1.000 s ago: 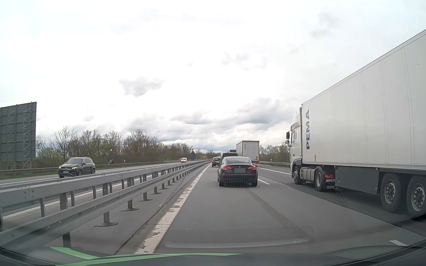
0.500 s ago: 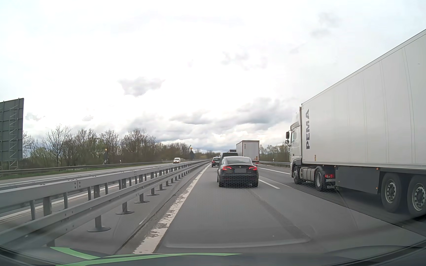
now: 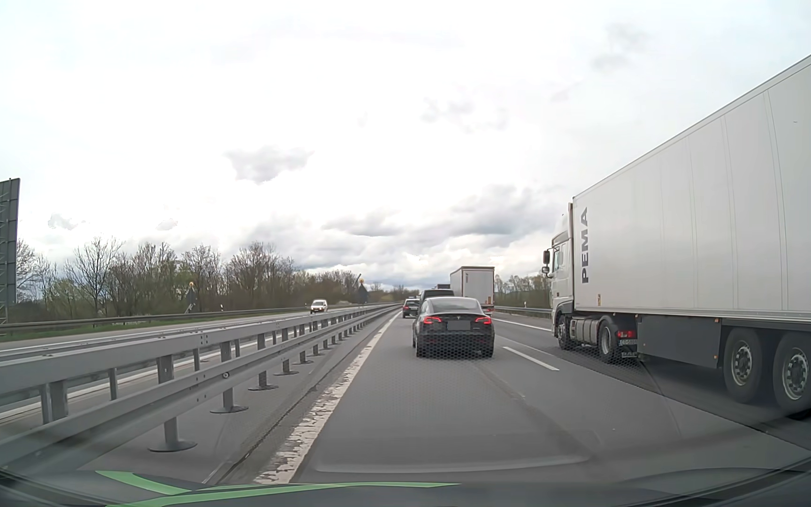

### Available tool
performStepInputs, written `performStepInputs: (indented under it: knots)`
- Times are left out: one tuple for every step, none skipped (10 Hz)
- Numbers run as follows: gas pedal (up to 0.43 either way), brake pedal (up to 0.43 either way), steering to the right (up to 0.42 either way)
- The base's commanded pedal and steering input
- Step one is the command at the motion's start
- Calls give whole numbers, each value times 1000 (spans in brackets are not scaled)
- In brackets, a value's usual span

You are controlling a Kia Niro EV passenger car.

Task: Follow the waypoints while adhering to traffic rules and regulations

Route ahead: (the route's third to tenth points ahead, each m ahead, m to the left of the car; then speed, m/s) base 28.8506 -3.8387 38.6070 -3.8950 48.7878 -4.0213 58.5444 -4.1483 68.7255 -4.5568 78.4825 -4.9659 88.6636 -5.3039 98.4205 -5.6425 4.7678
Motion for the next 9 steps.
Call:
performStepInputs:
  knots:
    - [0,0,0]
    - [0,0,0]
    - [0,0,0]
    - [0,0,0]
    - [0,0,0]
    - [0,0,0]
    - [0,0,0]
    - [0,0,0]
    - [0,0,0]
